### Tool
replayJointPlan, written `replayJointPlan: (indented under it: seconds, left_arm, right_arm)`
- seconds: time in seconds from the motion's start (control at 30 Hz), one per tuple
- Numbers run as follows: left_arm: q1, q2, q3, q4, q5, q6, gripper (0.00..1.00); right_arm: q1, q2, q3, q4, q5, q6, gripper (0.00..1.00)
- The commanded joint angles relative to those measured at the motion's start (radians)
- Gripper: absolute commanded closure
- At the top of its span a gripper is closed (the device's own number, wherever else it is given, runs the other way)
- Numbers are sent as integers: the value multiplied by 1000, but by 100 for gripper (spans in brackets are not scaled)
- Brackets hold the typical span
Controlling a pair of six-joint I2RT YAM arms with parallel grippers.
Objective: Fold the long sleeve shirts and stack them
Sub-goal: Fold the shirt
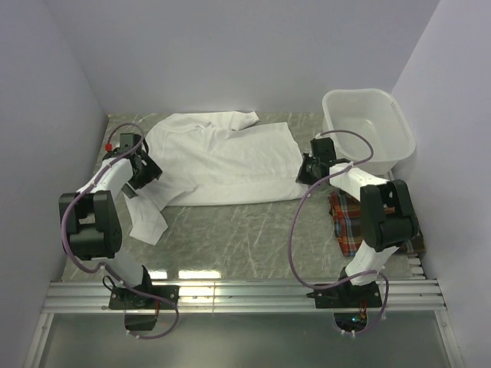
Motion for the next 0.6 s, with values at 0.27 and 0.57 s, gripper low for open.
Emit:
replayJointPlan:
  seconds: [0.27, 0.57]
  left_arm:
    - [-3, 91, 53, 51, -58, -43, 9]
    - [-3, -104, 75, -50, -92, -48, 2]
  right_arm:
    - [-31, 113, 118, 22, 10, 9, 92]
    - [15, -27, 148, -52, 98, -31, 40]
